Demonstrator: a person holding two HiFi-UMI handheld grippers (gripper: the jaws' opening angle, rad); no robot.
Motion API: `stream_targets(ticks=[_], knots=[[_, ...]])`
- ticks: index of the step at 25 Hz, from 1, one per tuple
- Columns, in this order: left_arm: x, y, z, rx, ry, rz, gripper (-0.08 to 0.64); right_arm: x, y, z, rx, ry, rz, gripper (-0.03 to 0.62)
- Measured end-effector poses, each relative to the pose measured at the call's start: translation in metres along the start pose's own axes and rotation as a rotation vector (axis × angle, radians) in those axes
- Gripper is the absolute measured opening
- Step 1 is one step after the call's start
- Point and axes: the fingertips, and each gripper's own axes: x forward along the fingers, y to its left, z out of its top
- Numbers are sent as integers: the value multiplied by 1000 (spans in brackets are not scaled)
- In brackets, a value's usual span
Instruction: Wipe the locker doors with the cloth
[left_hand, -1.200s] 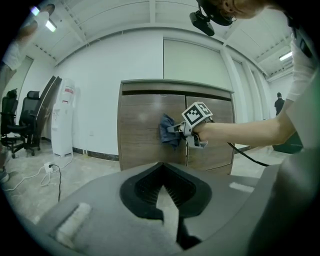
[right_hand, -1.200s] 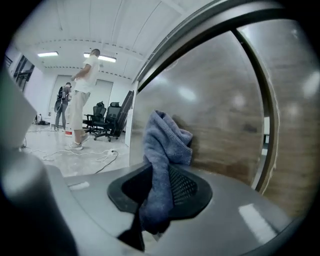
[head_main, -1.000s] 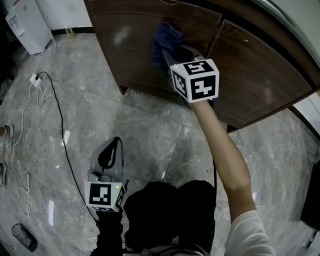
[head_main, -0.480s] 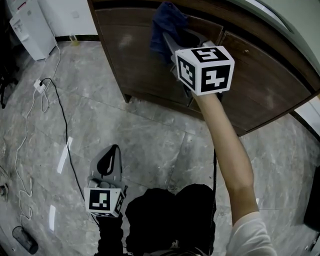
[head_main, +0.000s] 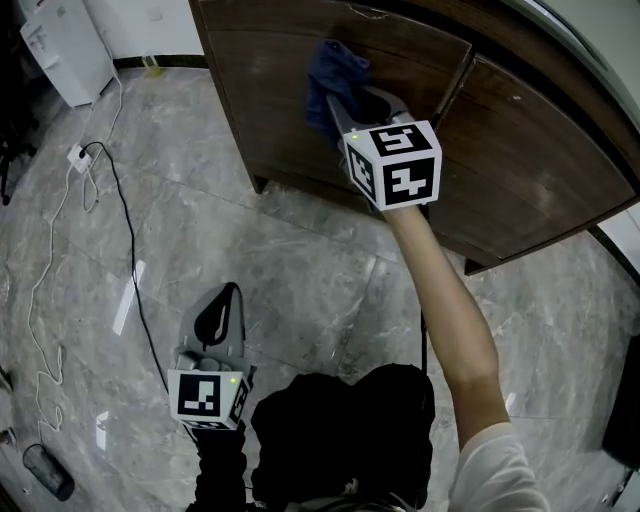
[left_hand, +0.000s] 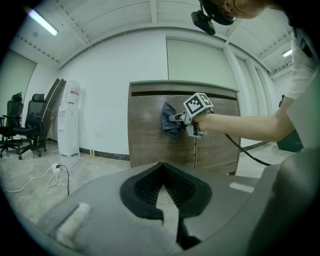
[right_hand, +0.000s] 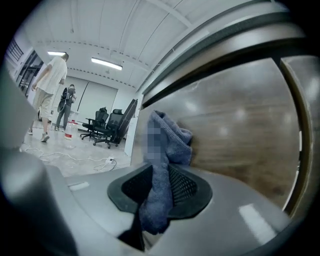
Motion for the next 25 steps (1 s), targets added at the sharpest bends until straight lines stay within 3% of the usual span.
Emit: stream_targets(ticks=[11, 25], knots=[[7, 14, -11, -8, 20, 19, 2, 34, 36, -109, -80, 153, 35, 91], [10, 36, -37, -46, 62, 50, 2, 66, 73, -221, -58, 350, 105, 91]])
